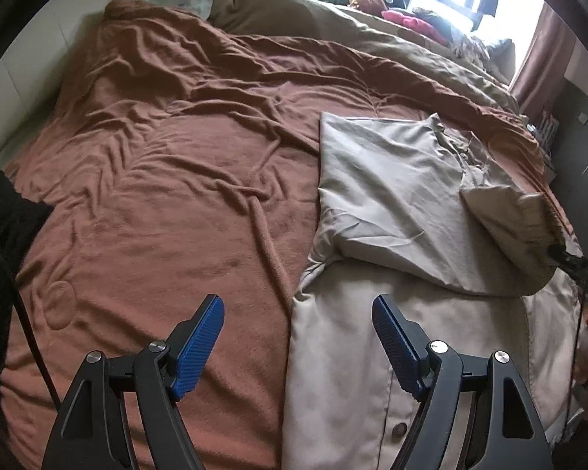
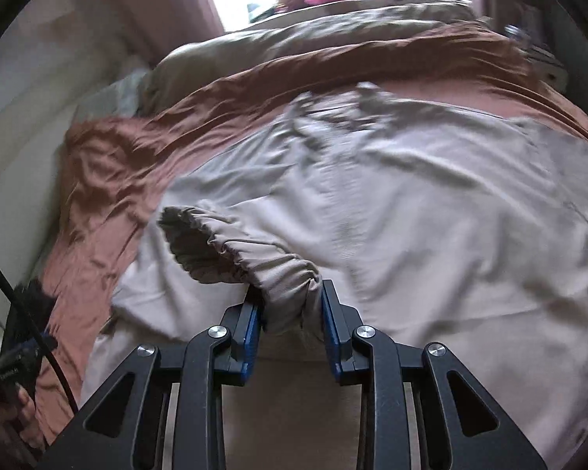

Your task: Fold large clothes

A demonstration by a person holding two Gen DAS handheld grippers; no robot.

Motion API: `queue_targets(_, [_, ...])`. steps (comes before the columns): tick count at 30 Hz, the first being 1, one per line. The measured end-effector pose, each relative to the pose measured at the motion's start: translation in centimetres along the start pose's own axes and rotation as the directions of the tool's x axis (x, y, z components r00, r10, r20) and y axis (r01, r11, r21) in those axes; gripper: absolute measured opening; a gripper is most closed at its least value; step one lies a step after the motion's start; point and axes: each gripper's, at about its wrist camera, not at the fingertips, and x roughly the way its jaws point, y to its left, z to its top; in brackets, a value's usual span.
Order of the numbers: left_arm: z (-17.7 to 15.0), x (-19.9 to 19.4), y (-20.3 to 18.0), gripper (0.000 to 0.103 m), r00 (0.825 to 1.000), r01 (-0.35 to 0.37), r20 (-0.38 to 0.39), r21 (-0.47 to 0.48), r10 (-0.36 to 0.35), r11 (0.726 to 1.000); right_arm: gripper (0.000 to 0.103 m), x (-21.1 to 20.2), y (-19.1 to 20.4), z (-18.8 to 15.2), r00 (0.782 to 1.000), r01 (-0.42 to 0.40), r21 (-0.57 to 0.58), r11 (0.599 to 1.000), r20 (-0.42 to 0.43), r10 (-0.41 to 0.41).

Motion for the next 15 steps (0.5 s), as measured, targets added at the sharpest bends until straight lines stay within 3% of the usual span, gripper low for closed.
queue_targets(4, [0.3, 0.7, -0.6, 0.079, 1.000, -0.009, -0.007, 0.014, 0.009, 1.000, 0.026, -1.1, -5.4, 0.4, 0.995, 0.099, 0.189, 0.977, 0.008, -0.102])
queue_targets(6, [0.5, 1.3, -1.0, 0.079, 1.000, -0.020, -0.012, 0.028, 0.020, 0.999, 0.035, -1.6, -7.8, 0.3, 0.993, 0.108, 0.280, 0.954, 0.010, -0.115])
queue_targets(8, [0.7, 1.9, -1.2, 0.079, 0.999, -0.027, -0.017, 0.042, 0.028, 0.999, 0.072, -2.0, -10.4, -0.3, 0.996, 0.074, 0.374, 0.924, 0.022, -0.089])
queue_targets(15, [1.2, 4.8, -1.7, 0.075, 0.996, -0.067, -0.052, 0.074, 0.071, 0.995, 0.074, 0.8, -13.3, -2.1, 0.992, -0.070, 0.508, 0.859, -0.058, 0.115])
